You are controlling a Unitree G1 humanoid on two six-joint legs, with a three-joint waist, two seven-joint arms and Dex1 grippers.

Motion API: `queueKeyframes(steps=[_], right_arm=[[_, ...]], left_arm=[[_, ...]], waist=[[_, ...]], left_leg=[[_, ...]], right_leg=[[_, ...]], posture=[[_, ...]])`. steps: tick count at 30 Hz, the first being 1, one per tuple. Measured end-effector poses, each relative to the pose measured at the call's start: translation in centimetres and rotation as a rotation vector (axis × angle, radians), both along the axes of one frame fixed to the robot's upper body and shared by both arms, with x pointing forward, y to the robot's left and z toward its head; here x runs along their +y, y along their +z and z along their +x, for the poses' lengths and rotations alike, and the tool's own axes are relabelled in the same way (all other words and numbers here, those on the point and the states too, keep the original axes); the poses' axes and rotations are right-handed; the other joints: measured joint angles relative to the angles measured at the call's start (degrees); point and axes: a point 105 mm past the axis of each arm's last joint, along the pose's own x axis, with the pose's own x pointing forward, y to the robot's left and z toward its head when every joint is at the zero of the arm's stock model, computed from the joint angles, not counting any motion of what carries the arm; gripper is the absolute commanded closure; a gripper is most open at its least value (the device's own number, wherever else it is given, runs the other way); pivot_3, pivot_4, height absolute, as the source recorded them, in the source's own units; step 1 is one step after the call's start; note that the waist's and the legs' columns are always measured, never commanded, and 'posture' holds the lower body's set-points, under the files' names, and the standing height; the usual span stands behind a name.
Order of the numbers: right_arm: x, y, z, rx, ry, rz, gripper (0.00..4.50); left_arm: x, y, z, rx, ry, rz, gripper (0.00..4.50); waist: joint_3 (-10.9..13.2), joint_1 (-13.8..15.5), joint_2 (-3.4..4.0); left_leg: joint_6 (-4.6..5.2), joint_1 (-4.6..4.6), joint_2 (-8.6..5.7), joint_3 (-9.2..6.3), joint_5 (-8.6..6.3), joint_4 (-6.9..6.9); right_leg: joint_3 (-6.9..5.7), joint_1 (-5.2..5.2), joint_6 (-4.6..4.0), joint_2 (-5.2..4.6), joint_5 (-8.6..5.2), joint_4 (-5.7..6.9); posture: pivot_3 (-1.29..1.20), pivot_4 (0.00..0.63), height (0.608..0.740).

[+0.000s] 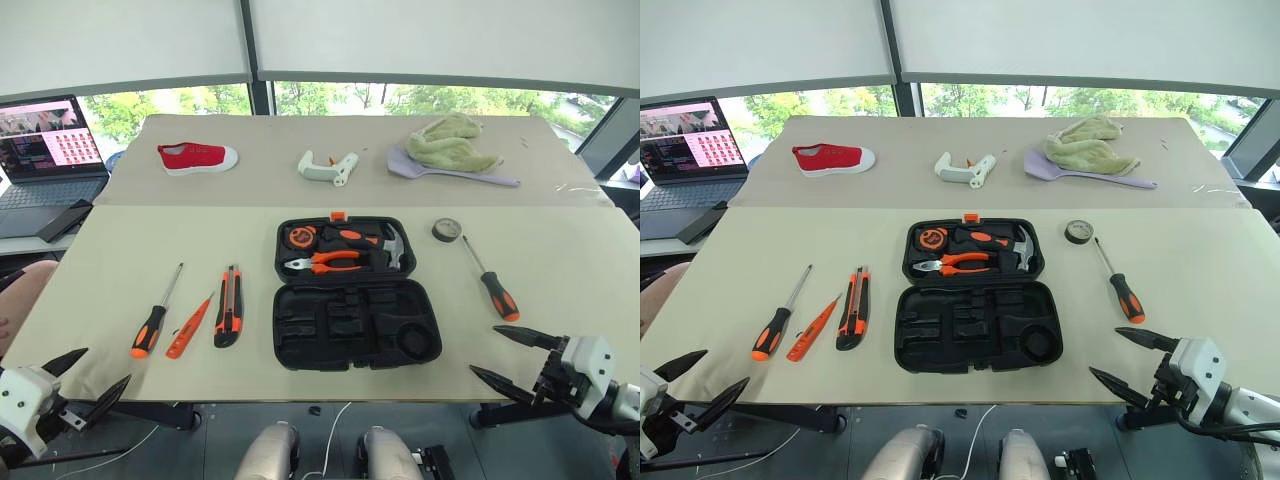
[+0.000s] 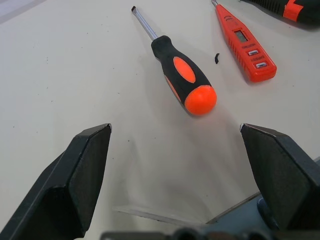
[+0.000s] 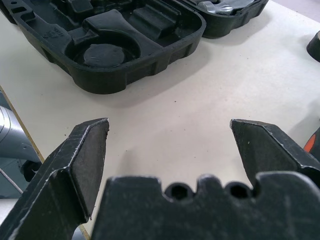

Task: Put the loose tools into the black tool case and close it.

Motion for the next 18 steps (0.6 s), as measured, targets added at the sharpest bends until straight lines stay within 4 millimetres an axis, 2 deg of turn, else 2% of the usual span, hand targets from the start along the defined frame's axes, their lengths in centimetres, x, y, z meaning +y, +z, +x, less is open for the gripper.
queueKeyframes(steps=[2, 3, 5, 6, 7, 9, 11, 13, 15, 18], right_arm=[[0.0, 0.0, 0.0, 0.000, 0.000, 0.000, 0.00], [0.4, 0.3, 0.5, -0.022, 0.008, 0.021, 0.00], [2.9, 2.9, 2.1, -0.139, 0.078, 0.151, 0.00], [3.8, 3.7, 2.4, -0.164, 0.112, 0.180, 0.00], [5.4, 5.5, 2.8, -0.220, 0.179, 0.244, 0.00], [6.8, 7.1, 2.9, -0.258, 0.235, 0.307, 0.00], [7.9, 8.0, 3.0, -0.275, 0.272, 0.359, 0.00], [8.9, 8.3, 2.7, -0.284, 0.313, 0.380, 0.00], [9.7, 8.1, 2.3, -0.274, 0.358, 0.383, 0.00], [10.3, 7.5, 1.4, -0.261, 0.427, 0.363, 0.00]], left_arm=[[0.0, 0.0, 0.0, 0.001, 0.001, 0.000, 0.08], [0.2, 0.3, -0.1, -0.008, 0.051, -0.063, 0.08], [1.1, 1.7, -0.2, -0.064, 0.193, -0.214, 0.08], [1.3, 2.1, -0.3, -0.076, 0.222, -0.236, 0.08], [2.0, 2.4, -1.1, -0.071, 0.300, -0.267, 0.08], [3.2, 1.2, -2.7, -0.003, 0.432, -0.307, 0.08], [4.5, -0.5, -4.3, 0.092, 0.572, -0.378, 0.08], [4.9, -1.4, -5.0, 0.169, 0.635, -0.451, 0.08], [5.2, -1.1, -4.9, 0.203, 0.652, -0.490, 0.08], [4.7, 0.8, -2.9, 0.182, 0.598, -0.513, 0.08]], waist=[[0.00, 0.01, 0.00], [0.05, -0.03, -0.09], [0.15, -1.04, -0.25], [0.16, -1.23, -0.26], [0.16, -1.53, -0.23], [0.15, -1.47, -0.21], [0.19, -1.16, -0.30], [0.22, -0.41, -0.36], [0.23, 0.35, -0.41], [0.22, 0.90, -0.43]], left_leg=[[0.00, 0.00, 0.00, 0.00, 0.00, 0.00], [0.00, 0.01, 0.00, 0.00, 0.00, 0.00], [0.00, 0.01, 0.22, -0.01, 0.00, 0.01], [0.00, 0.03, 0.23, -0.01, 0.00, 0.01], [-0.02, 0.03, 0.24, -0.01, -0.02, 0.01], [0.03, 0.06, 0.16, 0.00, -0.12, 0.00], [0.02, 0.04, 0.11, -0.01, -0.18, 0.01], [0.02, 0.06, 0.05, -0.02, -0.18, 0.02], [0.01, 0.12, 0.04, -0.04, -0.19, 0.11], [-0.43, 0.14, 0.04, -0.04, -0.44, 0.16]], right_leg=[[0.00, 0.00, 0.00, 0.00, 0.00, 0.00], [0.00, 0.00, 0.00, 0.01, 0.00, 0.02], [0.06, -0.04, -0.04, 0.08, 0.03, 0.06], [0.05, -0.04, 0.01, 0.08, 0.00, 0.06], [0.06, -0.04, 0.04, 0.09, -0.04, 0.06], [0.05, -0.02, -0.03, 0.12, -0.01, 0.08], [0.00, -0.05, 0.00, 0.25, -0.03, 0.07], [-0.04, -0.08, 0.02, 0.34, -0.05, 0.06], [-0.07, -0.09, 0.02, 0.21, -0.05, 0.03], [-0.06, -0.05, 0.02, 0.02, -0.04, 0.01]], posture=[[0.00, 0.150, 0.740], [0.00, 0.150, 0.740], [0.00, 0.150, 0.740], [0.00, 0.150, 0.740], [0.00, 0.150, 0.740], [0.00, 0.150, 0.740], [0.00, 0.150, 0.740], [0.00, 0.150, 0.740], [0.00, 0.150, 0.740], [0.00, 0.150, 0.740]])
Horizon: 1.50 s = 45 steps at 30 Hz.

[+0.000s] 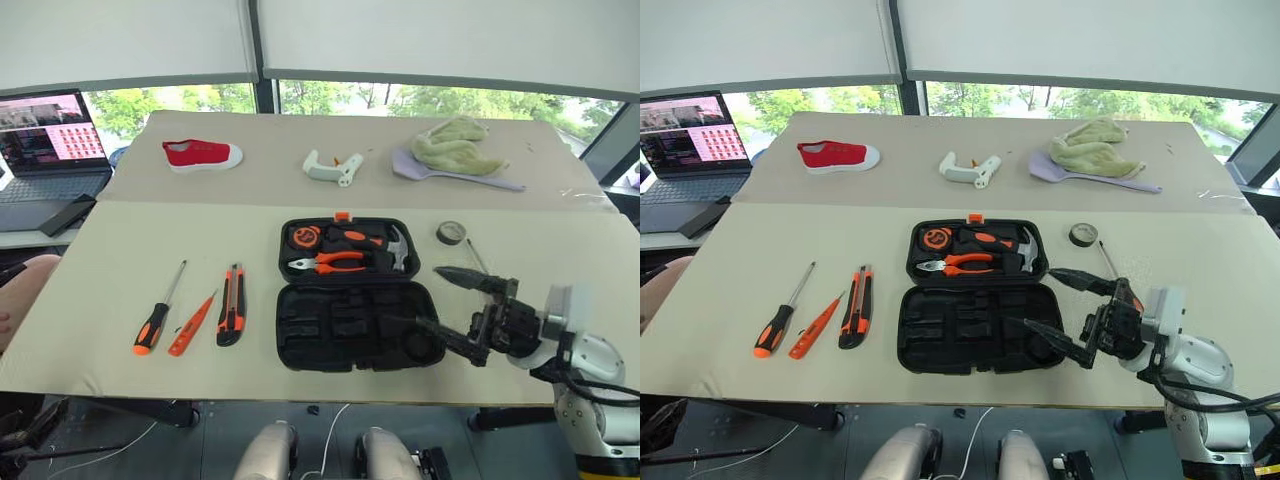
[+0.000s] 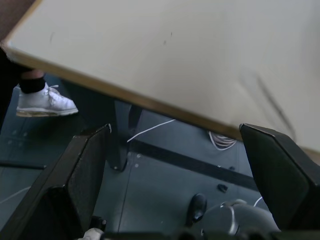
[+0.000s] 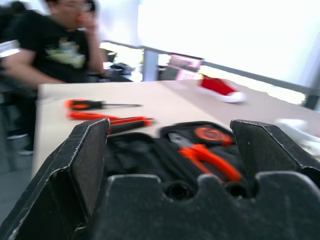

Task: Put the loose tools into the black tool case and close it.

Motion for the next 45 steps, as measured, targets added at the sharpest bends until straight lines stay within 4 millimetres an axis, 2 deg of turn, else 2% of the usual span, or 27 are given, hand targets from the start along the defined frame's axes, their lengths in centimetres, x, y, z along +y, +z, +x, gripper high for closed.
queueKeyframes(steps=[1, 2, 4, 6, 8, 9, 13, 16, 24, 25, 28, 31, 33, 34, 36, 37, 39, 40, 41, 42, 45], right_arm=[[0.0, -0.1, -0.2, -0.006, 0.011, -0.009, 0.00], [0.1, -0.4, -0.5, -0.015, 0.026, -0.028, 0.00], [0.3, -0.8, -0.7, -0.019, 0.044, -0.049, 0.00], [0.4, -1.2, -0.7, -0.024, 0.046, -0.050, 0.00], [0.3, -1.5, -0.6, -0.018, 0.041, -0.053, 0.00], [0.1, -1.7, -0.6, -0.012, 0.037, -0.054, 0.00], [-0.3, -2.3, -0.5, -0.006, 0.024, -0.067, 0.00], [-0.6, -2.5, -0.4, -0.006, 0.011, -0.071, 0.00], [-0.8, -2.6, -0.6, -0.016, -0.005, -0.074, 0.00], [-0.9, -2.7, -0.6, -0.015, -0.006, -0.074, 0.00], [-1.2, -2.7, -0.6, -0.015, -0.022, -0.079, 0.00], [-2.0, -2.3, -0.5, -0.025, -0.053, -0.103, 0.00], [-3.0, -2.1, -0.4, -0.025, -0.085, -0.124, 0.00], [-3.7, -2.1, -0.4, -0.023, -0.110, -0.134, 0.00], [-4.4, -2.2, -0.3, -0.012, -0.139, -0.151, 0.00], [-5.1, -2.2, -0.2, 0.001, -0.173, -0.159, 0.00], [-5.9, -2.4, 0.0, 0.031, -0.214, -0.167, 0.00], [-6.5, -2.8, -0.2, 0.063, -0.239, -0.178, 0.00], [-6.5, -2.8, -0.1, 0.069, -0.240, -0.182, 0.00], [-6.6, -2.9, -0.3, 0.078, -0.248, -0.185, 0.00], [-6.3, -2.9, -0.6, 0.092, -0.256, -0.184, 0.00]], left_arm=[[-0.3, 0.6, 0.7, -0.011, -0.019, 0.003, 0.08], [-1.0, 1.9, 2.5, -0.034, -0.072, 0.004, 0.08], [-2.0, 3.7, 4.8, -0.053, -0.137, 0.023, 0.08], [-3.9, 5.1, 7.4, -0.034, -0.217, 0.035, 0.08], [-5.0, 4.9, 8.3, 0.006, -0.248, 0.036, 0.08], [-5.5, 4.4, 8.7, 0.034, -0.260, 0.032, 0.08], [-6.6, 2.1, 10.1, 0.143, -0.284, 0.051, 0.08], [-7.0, 0.6, 10.5, 0.219, -0.290, 0.065, 0.81], [-7.1, 0.5, 10.9, 0.232, -0.278, 0.054, 3.57], [-7.0, 0.6, 11.0, 0.229, -0.277, 0.056, 3.73], [-6.7, 1.2, 11.2, 0.175, -0.301, 0.078, 3.73], [-7.6, 4.5, 12.5, -0.008, -0.458, 0.167, 3.73], [-9.5, 7.1, 13.3, -0.130, -0.632, 0.226, 3.73], [-11.3, 8.3, 13.8, -0.175, -0.774, 0.274, 3.73], [-14.4, 9.1, 14.2, -0.216, -0.983, 0.326, 3.73], [-16.8, 9.1, 14.6, -0.231, -1.122, 0.347, 3.73], [-19.7, 9.0, 14.8, -0.237, -1.284, 0.360, 3.73], [-22.4, 9.0, 15.6, -0.263, -1.387, 0.337, 3.73], [-23.6, 9.1, 15.8, -0.282, -1.429, 0.331, 3.73], [-26.0, 8.9, 16.4, -0.285, -1.518, 0.350, 3.73], [-29.3, 7.2, 17.8, -0.249, -1.639, 0.463, 3.73]], waist=[[-0.01, 0.02, -0.01], [-0.02, 0.03, -0.02], [-0.03, -0.05, -0.02], [-0.04, -0.48, 0.02], [-0.04, -0.96, 0.10], [-0.03, -1.43, 0.12], [-0.03, -2.27, 0.11], [-0.03, -2.32, 0.12], [-0.04, -1.76, 0.16], [-0.04, -1.73, 0.17], [-0.04, -1.67, 0.16], [-0.03, -1.32, 0.14], [-0.03, -0.65, 0.14], [-0.03, -0.25, 0.16], [-0.01, 0.18, 0.24], [-0.02, 0.36, 0.27], [-0.02, 0.45, 0.27], [-0.01, 0.71, 0.28], [0.00, 0.62, 0.25], [0.00, 0.61, 0.21], [0.00, -0.15, 0.22]], left_leg=[[0.00, 0.03, 0.00, 0.01, 0.00, 0.00], [-0.01, 0.05, 0.00, 0.01, 0.00, 0.00], [-0.02, 0.09, 0.02, 0.01, 0.01, 0.00], [-0.01, 0.12, -0.02, 0.03, 0.02, -0.02], [0.02, 0.10, -0.12, 0.07, 0.04, -0.04], [0.25, 0.11, -0.11, 0.18, 0.16, -0.05], [0.17, 0.13, 0.07, 0.19, 0.12, -0.12], [0.16, 0.13, 0.11, 0.19, 0.11, -0.12], [-0.11, 0.13, 0.10, 0.19, -0.05, -0.12], [-0.11, 0.14, 0.11, 0.19, -0.05, -0.12], [-0.10, 0.11, 0.11, 0.20, -0.04, -0.12], [-0.14, 0.02, 0.08, 0.22, -0.03, -0.11], [-0.18, -0.01, 0.01, 0.23, -0.04, -0.11], [-0.19, 0.01, 0.00, 0.23, -0.05, -0.10], [-0.19, 0.02, -0.03, 0.25, -0.05, -0.10], [-0.17, 0.02, -0.06, 0.31, -0.04, -0.10], [0.06, 0.01, -0.09, 0.36, 0.09, -0.10], [0.37, -0.02, -0.14, 0.37, 0.28, -0.04], [0.39, -0.10, -0.14, 0.38, 0.29, 0.01], [0.39, -0.12, -0.10, 0.39, 0.29, 0.05], [0.40, -0.06, -0.05, 0.57, 0.28, 0.05]], right_leg=[[0.01, 0.00, -0.01, 0.01, 0.01, 0.00], [0.00, 0.01, -0.01, 0.04, 0.01, 0.04], [-0.01, -0.02, -0.07, 0.18, 0.05, 0.11], [0.04, -0.01, -0.07, 0.22, 0.05, 0.19], [0.13, 0.01, -0.06, 0.28, 0.06, 0.28], [0.22, -0.08, -0.06, 0.34, 0.06, 0.32], [0.26, -0.16, -0.14, 0.68, 0.09, 0.39], [0.38, -0.20, -0.19, 0.73, 0.11, 0.39], [0.47, -0.23, -0.20, 0.62, 0.11, 0.38], [0.48, -0.23, -0.20, 0.59, 0.12, 0.38], [0.52, -0.29, -0.22, 0.44, 0.13, 0.38], [0.49, -0.36, -0.27, 0.33, 0.16, 0.35], [0.38, -0.32, -0.27, 0.18, 0.16, 0.29], [0.34, -0.29, -0.27, 0.09, 0.16, 0.25], [0.25, -0.11, -0.22, 0.09, 0.20, 0.14], [0.24, -0.08, -0.19, 0.13, 0.21, 0.14], [0.23, -0.10, -0.15, 0.32, 0.24, 0.15], [0.19, -0.07, -0.13, 0.41, 0.24, 0.20], [0.19, -0.13, -0.10, 0.52, 0.24, 0.21], [0.23, -0.09, -0.06, 0.63, 0.28, 0.23], [0.43, -0.12, -0.05, 0.72, 0.27, 0.31]], posture=[[0.00, 0.150, 0.740], [0.00, 0.150, 0.740], [0.00, 0.150, 0.740], [0.00, 0.150, 0.740], [0.00, 0.150, 0.740], [0.00, 0.150, 0.740], [0.00, 0.150, 0.740], [0.00, 0.150, 0.740], [0.00, 0.150, 0.740], [0.00, 0.150, 0.740], [0.00, 0.150, 0.740], [0.00, 0.150, 0.740], [0.00, 0.150, 0.740], [0.00, 0.150, 0.740], [0.00, 0.150, 0.740], [0.00, 0.150, 0.740], [0.00, 0.150, 0.740], [0.00, 0.150, 0.740], [0.00, 0.150, 0.740], [0.00, 0.150, 0.740], [0.00, 0.150, 0.740]])
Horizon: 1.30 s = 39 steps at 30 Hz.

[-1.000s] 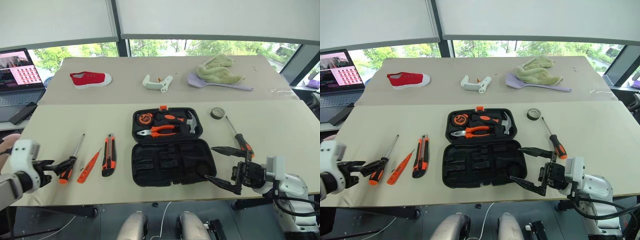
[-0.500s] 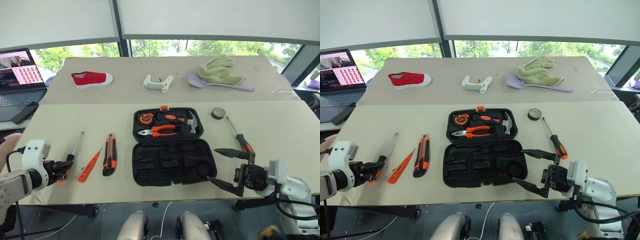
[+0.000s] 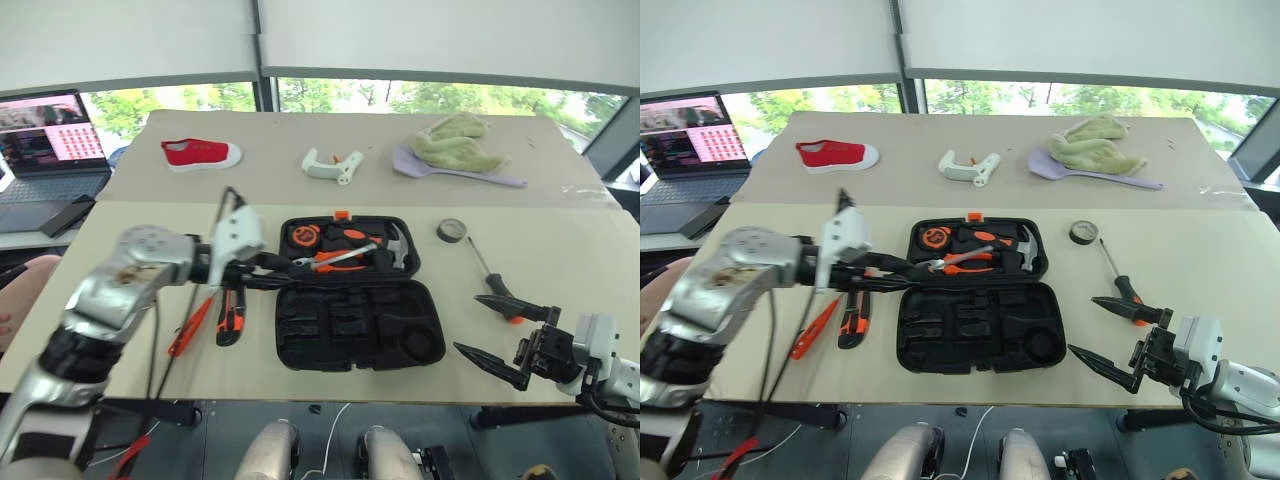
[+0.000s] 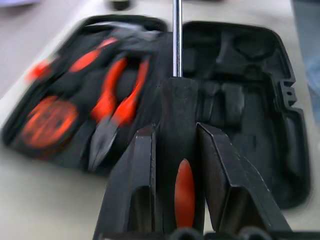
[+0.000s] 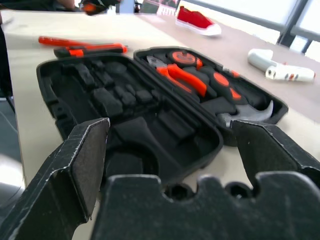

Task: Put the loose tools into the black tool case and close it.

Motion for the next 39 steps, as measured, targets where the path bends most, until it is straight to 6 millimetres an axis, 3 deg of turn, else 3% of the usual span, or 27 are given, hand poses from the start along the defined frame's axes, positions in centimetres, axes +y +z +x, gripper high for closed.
queueKeyframes(steps=[6, 17, 19, 23, 29, 32, 35, 39], right_arm=[[0.9, 0.2, -0.8, 0.012, -0.021, 0.010, 0.00], [1.3, 0.5, -0.9, -0.001, -0.046, 0.024, 0.00], [1.3, 0.5, -0.9, 0.005, -0.048, 0.026, 0.00], [1.4, 0.6, -0.8, 0.011, -0.045, 0.030, 0.00], [1.5, 0.9, -0.6, 0.009, -0.035, 0.029, 0.00], [1.5, 0.8, -0.6, 0.011, -0.031, 0.027, 0.00], [1.5, 0.8, -0.6, 0.013, -0.030, 0.027, 0.00], [1.5, 0.7, -0.7, 0.016, -0.030, 0.029, 0.00]], left_arm=[[-2.5, -3.6, 1.4, 0.004, -0.052, 0.120, 3.73], [-3.4, -4.5, 1.9, -0.004, -0.025, 0.164, 3.73], [-3.4, -4.5, 1.9, -0.008, -0.027, 0.170, 2.72], [-3.7, -4.3, 1.4, -0.028, -0.054, 0.152, 1.47], [-4.8, -1.1, 1.2, -0.058, -0.035, -0.046, 1.47], [-4.2, -1.5, 1.1, -0.061, -0.019, -0.061, 1.47], [-3.6, -2.8, 0.8, -0.048, -0.008, -0.051, 2.23], [-3.4, -3.6, 0.8, -0.038, 0.002, -0.061, 3.80]], waist=[[0.04, -1.71, -0.06], [0.04, -1.05, -0.05], [0.04, -0.95, -0.05], [0.04, -0.89, -0.05], [0.04, -0.80, -0.05], [0.03, -0.89, -0.05], [0.03, -0.91, -0.05], [0.03, -0.61, -0.05]], left_leg=[[0.05, 0.00, 0.11, 0.11, -0.03, 0.00], [0.09, 0.03, 0.09, 0.11, -0.05, 0.25], [0.09, 0.05, 0.09, 0.11, -0.05, 0.26], [0.09, 0.05, 0.10, 0.11, -0.05, 0.29], [0.10, 0.02, 0.09, 0.10, -0.05, 0.33], [0.10, 0.04, 0.10, 0.10, -0.06, 0.32], [0.10, 0.04, 0.10, 0.11, -0.06, 0.31], [0.10, 0.04, 0.07, 0.11, -0.06, 0.34]], right_leg=[[0.14, -0.07, 0.03, 0.12, -0.02, 0.01], [0.12, 0.05, 0.10, 0.09, -0.03, 0.07], [0.12, 0.06, 0.09, 0.09, -0.03, 0.08], [0.13, 0.06, 0.10, 0.09, -0.03, 0.09], [0.13, 0.05, 0.10, 0.06, -0.02, 0.09], [0.14, 0.05, 0.10, 0.08, -0.02, 0.09], [0.15, 0.04, 0.10, 0.09, -0.02, 0.10], [0.14, 0.07, 0.11, 0.05, -0.02, 0.09]], posture=[[0.00, 0.150, 0.740], [0.00, 0.150, 0.740], [0.00, 0.150, 0.740], [0.00, 0.150, 0.740], [0.00, 0.150, 0.740], [0.00, 0.150, 0.740], [0.00, 0.150, 0.740], [0.00, 0.150, 0.740]])
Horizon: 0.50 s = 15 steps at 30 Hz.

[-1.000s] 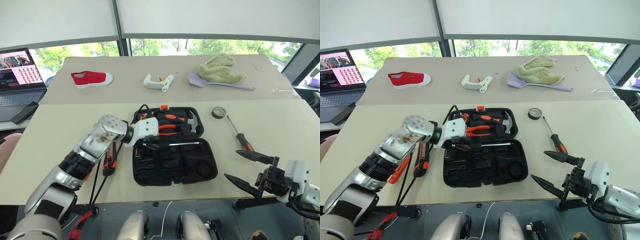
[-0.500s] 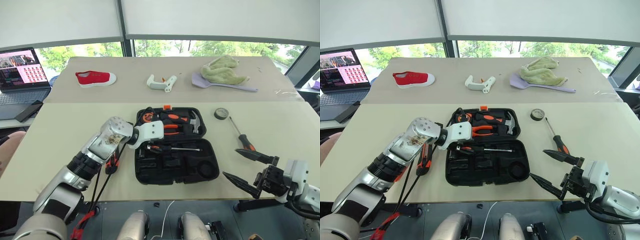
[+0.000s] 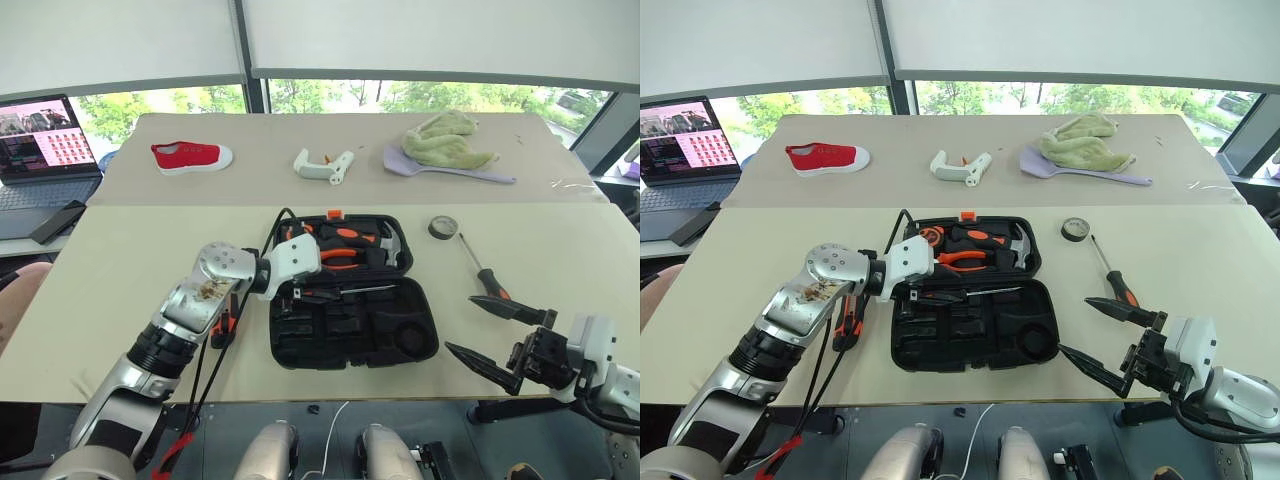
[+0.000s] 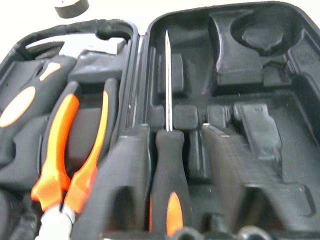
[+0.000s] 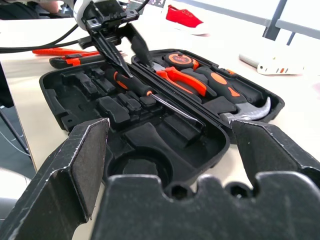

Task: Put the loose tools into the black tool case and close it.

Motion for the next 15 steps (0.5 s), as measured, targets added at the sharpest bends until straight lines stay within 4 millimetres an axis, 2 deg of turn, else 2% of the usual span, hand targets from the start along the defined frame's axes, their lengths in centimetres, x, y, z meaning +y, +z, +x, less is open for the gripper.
queueKeyframes(steps=[2, 7, 15], right_arm=[[0.0, -0.1, 0.0, 0.004, -0.001, 0.004, 0.00], [0.0, -0.5, -0.3, 0.019, -0.008, 0.014, 0.00], [0.0, -0.7, -0.4, 0.029, -0.006, 0.014, 0.00]], left_arm=[[0.0, -0.5, 0.3, 0.017, 0.025, -0.011, 4.46], [-0.4, -1.5, 0.9, 0.044, 0.065, -0.035, 4.46], [-0.9, -2.6, 0.8, 0.003, 0.066, 0.029, 4.46]], waist=[[0.00, 0.01, 0.00], [0.00, -0.11, 0.00], [-0.08, 0.07, 0.06]], left_leg=[[0.00, 0.00, 0.00, 0.00, 0.00, 0.02], [0.01, 0.01, 0.01, 0.00, 0.00, 0.01], [0.01, 0.16, 0.00, 0.00, -0.01, 0.02]], right_leg=[[0.00, 0.01, 0.01, 0.00, 0.01, 0.00], [0.00, 0.01, 0.01, 0.02, 0.01, 0.01], [0.00, 0.20, 0.03, 0.00, 0.01, 0.00]], posture=[[0.00, 0.150, 0.740], [0.00, 0.150, 0.740], [0.00, 0.150, 0.740]])
